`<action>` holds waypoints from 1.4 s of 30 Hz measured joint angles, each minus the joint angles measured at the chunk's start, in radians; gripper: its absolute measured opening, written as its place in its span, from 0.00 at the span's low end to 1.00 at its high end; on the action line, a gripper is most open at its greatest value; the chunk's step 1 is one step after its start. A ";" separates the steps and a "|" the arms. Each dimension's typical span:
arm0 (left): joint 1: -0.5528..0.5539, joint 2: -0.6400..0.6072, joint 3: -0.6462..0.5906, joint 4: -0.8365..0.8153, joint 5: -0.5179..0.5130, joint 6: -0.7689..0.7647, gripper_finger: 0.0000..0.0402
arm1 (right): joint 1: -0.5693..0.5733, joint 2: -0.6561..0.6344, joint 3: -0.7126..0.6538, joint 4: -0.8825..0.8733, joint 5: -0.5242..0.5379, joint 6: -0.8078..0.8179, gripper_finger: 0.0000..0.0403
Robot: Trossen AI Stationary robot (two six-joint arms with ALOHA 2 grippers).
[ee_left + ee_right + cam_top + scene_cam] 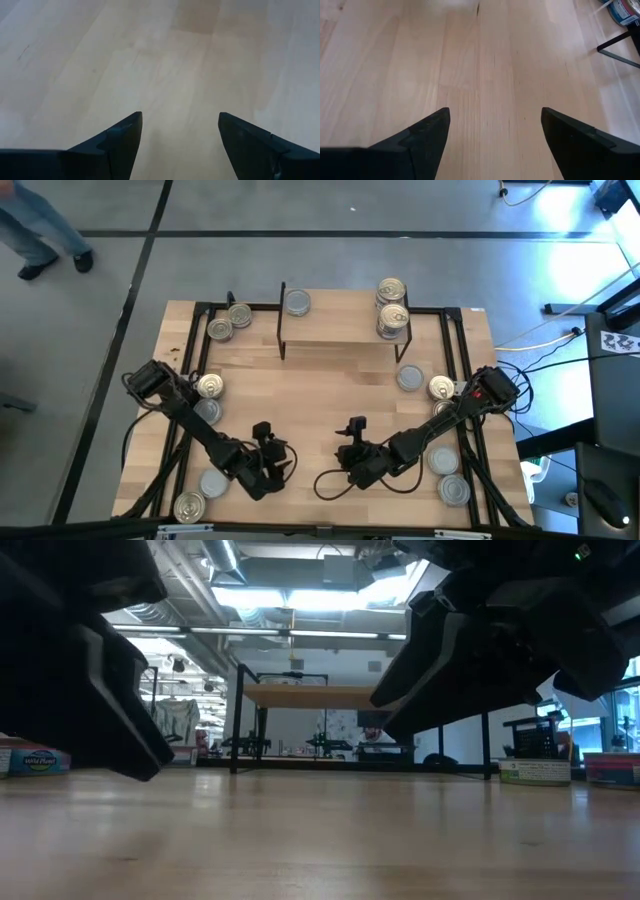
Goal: Stack canned seafood by type on shelf
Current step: Stack the green white tuna can on top of the other green white tuna can on the shelf
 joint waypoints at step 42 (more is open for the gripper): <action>-0.277 -0.158 0.196 -0.797 0.729 -0.569 0.65 | 0.000 -0.001 0.000 0.045 0.000 -0.005 0.77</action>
